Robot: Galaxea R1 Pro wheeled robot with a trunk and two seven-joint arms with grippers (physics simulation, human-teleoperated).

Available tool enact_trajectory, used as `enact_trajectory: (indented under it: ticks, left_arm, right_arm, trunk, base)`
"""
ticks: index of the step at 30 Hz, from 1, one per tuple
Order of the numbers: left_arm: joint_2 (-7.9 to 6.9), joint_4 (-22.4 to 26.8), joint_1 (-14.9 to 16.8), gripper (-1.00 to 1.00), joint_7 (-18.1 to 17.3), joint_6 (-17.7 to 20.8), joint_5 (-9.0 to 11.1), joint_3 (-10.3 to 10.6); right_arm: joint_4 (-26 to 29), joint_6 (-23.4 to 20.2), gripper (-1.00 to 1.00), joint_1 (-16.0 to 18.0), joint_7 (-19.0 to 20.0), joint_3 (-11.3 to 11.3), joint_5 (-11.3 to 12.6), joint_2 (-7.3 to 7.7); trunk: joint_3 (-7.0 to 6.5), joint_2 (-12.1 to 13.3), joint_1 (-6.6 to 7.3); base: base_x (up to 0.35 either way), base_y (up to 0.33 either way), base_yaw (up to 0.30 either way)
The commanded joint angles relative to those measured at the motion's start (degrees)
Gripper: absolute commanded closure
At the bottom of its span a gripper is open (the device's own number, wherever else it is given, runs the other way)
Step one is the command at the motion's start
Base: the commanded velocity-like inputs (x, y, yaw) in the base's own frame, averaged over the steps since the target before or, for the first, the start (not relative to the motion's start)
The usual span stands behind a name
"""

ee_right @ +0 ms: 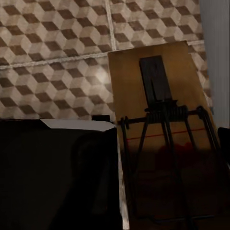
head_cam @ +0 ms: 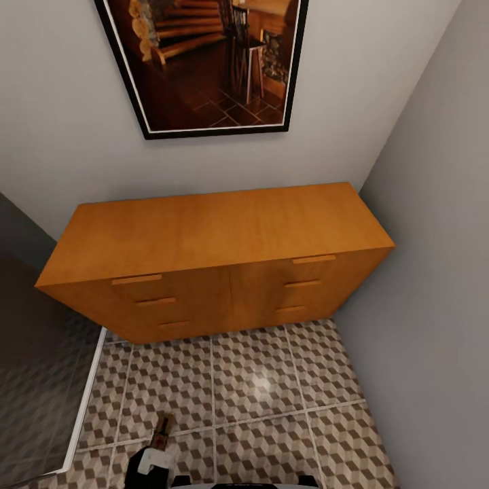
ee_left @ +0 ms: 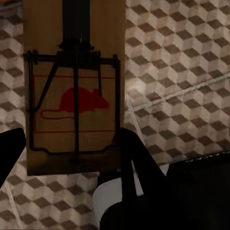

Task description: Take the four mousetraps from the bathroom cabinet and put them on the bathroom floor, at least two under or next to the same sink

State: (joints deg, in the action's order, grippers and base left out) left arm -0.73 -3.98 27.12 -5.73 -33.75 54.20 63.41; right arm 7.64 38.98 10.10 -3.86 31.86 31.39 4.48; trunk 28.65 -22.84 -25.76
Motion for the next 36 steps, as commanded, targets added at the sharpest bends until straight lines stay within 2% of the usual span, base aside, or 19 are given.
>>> enact_trajectory:
  ticks: [1, 4, 7, 11, 14, 18, 20, 25, 36]
  left_arm:
    - [-0.45, -0.2, -0.7, 1.00, -0.6, -0.5, 1.2, 0.3]
    - [-1.52, -0.3, -1.9, 1.00, -0.5, -1.8, 2.4, 0.2]
    - [-2.61, -0.3, -2.9, 1.00, -0.5, -5.0, 4.4, 0.2]
    - [-3.56, -0.3, -4.3, 1.00, 0.0, -7.3, 7.6, 0.2]
    - [-4.30, -0.3, -5.0, 1.00, 4.6, -8.6, 9.7, 0.2]
    - [-4.30, -0.3, -5.2, 1.00, 10.4, -9.9, 10.4, 0.3]
    - [-4.12, -0.3, -5.3, 1.00, 11.9, -10.2, 10.5, 0.3]
    - [-3.74, -0.2, -5.4, 1.00, 13.2, -10.4, 10.7, 0.3]
    - [-2.75, -0.2, -5.4, 1.00, 13.5, -10.1, 10.7, 0.3]
  right_arm:
    - [1.2, -0.6, 1.00, 0.0, -1.8, 0.5, 0.2, 0.17]
    - [3.6, -3.0, 1.00, 0.0, -3.6, 0.5, 0.2, 0.83]
    - [6.8, -6.9, 1.00, 0.1, -4.4, 0.5, 0.2, 2.05]
    - [11.7, -10.7, 1.00, 0.2, -4.7, 0.5, 0.2, 4.49]
    - [15.8, -12.5, 1.00, 0.2, -4.7, 0.5, 0.2, 6.22]
    - [18.8, -14.9, 1.00, 0.2, -4.9, 0.5, 0.2, 7.14]
    - [19.6, -16.0, 1.00, 0.2, -4.8, 0.4, 0.2, 7.74]
    - [21.1, -17.2, 1.00, 0.3, -4.8, 0.4, 0.2, 8.60]
    - [21.4, -14.7, 1.00, 0.3, -4.8, 0.6, 0.2, 8.38]
  trunk:
    - [0.07, -0.1, -0.03]
    - [0.07, -0.1, -0.03]
    - [0.07, -0.1, -0.03]
    - [0.07, -0.1, -0.03]
    - [0.07, -0.1, -0.03]
    - [0.07, -0.1, -0.03]
    - [0.07, -0.1, -0.03]
    - [0.07, -0.1, -0.03]
    - [0.07, -0.1, -0.03]
  base:
    - [0.000, 0.000, 0.000]
    - [0.000, 0.000, 0.000]
    - [0.000, 0.000, 0.000]
    - [0.000, 0.000, 0.000]
    - [0.000, 0.000, 0.000]
    - [0.000, 0.000, 0.000]
    - [0.000, 0.000, 0.000]
    - [0.000, 0.000, 0.000]
    - [0.000, 0.000, 0.000]
